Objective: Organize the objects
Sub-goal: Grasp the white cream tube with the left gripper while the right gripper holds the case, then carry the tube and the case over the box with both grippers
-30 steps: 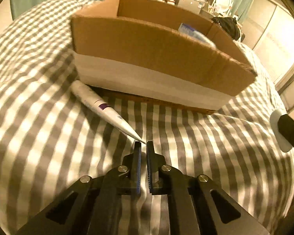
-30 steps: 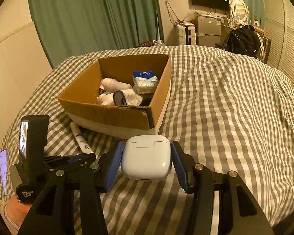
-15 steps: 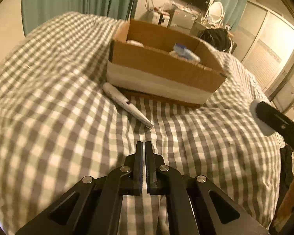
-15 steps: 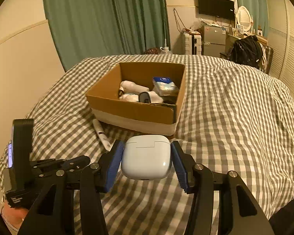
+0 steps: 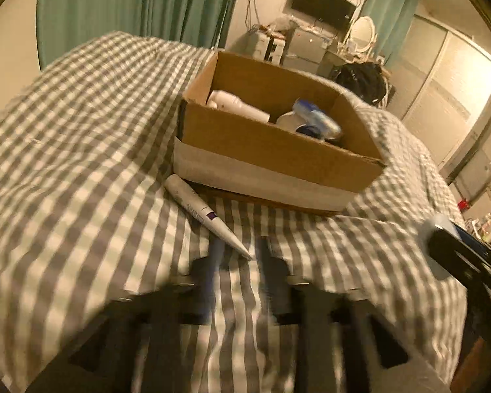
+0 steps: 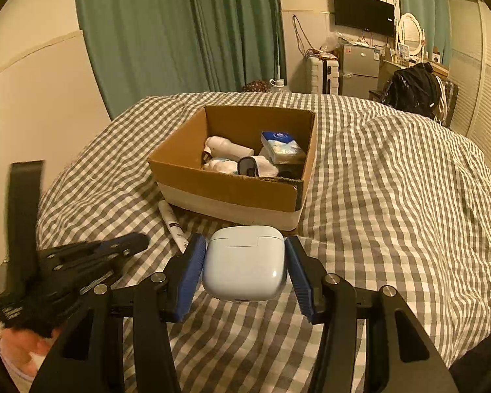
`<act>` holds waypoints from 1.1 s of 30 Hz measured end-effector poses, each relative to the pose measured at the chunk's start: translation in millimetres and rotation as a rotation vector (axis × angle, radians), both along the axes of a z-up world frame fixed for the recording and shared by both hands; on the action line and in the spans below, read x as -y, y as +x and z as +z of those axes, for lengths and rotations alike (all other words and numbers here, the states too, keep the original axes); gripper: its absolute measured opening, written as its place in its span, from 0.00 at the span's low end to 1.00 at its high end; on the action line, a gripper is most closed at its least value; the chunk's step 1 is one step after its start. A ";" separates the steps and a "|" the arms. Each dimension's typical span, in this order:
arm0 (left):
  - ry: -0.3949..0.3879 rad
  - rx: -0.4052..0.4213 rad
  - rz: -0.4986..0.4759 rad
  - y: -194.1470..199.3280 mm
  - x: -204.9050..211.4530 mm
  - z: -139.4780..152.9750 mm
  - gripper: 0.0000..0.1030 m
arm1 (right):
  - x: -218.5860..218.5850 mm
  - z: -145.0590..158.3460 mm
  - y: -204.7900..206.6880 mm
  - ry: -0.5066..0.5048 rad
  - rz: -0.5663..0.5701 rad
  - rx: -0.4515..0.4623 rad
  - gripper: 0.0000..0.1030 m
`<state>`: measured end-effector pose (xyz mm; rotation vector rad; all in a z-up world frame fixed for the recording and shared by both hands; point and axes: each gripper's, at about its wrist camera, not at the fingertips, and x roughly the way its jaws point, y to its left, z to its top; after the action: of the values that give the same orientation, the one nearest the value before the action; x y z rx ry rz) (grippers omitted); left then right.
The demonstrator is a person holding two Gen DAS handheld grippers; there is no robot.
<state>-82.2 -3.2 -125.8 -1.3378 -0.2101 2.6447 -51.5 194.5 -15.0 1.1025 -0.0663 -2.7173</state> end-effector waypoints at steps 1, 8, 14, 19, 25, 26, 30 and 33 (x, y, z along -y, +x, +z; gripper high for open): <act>-0.004 0.005 0.005 -4.0 -1.0 -4.8 0.56 | -1.5 -1.2 -0.7 -0.001 -0.002 0.003 0.49; -0.031 0.042 0.028 -43.4 -15.6 -29.8 0.56 | -17.1 -17.8 -19.9 -0.016 -0.020 0.038 0.49; -0.081 0.113 0.112 -70.8 -19.1 -60.1 0.43 | -26.2 -37.4 -35.1 -0.072 -0.019 0.088 0.49; -0.046 0.131 0.128 -66.2 -13.3 -60.6 0.32 | -28.9 -45.9 -37.8 -0.095 -0.016 0.110 0.49; -0.006 0.138 0.106 -38.8 -5.2 -47.6 0.17 | -28.7 -38.8 -27.2 -0.083 -0.021 0.083 0.49; -0.006 0.135 0.097 -32.7 -5.1 -44.5 0.15 | -27.9 -36.1 -23.5 -0.077 -0.023 0.074 0.49; 0.004 0.115 0.060 -5.4 -4.8 -32.6 0.12 | -24.4 -27.1 -14.4 -0.062 -0.024 0.053 0.49; -0.001 0.097 0.035 13.4 -6.2 -24.6 0.11 | -18.7 -19.1 -4.8 -0.049 -0.021 0.033 0.49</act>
<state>-68.8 3.0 -150.3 -1.4770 -0.2472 2.6111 -56.4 213.2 -34.1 1.1397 -0.1492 -2.7010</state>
